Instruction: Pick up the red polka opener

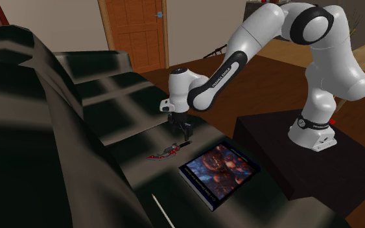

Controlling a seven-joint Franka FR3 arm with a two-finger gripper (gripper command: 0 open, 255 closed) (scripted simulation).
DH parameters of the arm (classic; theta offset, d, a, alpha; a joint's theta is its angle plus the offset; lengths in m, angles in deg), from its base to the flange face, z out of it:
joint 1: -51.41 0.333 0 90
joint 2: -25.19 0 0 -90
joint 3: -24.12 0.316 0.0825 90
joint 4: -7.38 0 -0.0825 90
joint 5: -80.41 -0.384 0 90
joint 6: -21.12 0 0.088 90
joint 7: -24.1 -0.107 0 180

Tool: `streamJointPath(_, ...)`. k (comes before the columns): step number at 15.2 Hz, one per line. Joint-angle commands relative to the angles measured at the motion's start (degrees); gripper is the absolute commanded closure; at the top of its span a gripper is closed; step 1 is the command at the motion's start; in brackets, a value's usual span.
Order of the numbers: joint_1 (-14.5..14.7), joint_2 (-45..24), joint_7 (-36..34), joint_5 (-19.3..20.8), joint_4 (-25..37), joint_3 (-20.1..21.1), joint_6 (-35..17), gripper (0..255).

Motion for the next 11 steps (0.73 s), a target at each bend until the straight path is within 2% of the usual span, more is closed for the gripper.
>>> streamJointPath(1,-0.5,-5.0,1.4,0.1,5.0,0.6,0.2,0)
streamJointPath(3,-1.0,-8.6,2.3,0.4,8.9,1.0,0.7,0)
streamJointPath(11,-1.3,-13.4,2.6,-0.1,10.7,1.5,-2.4,0)
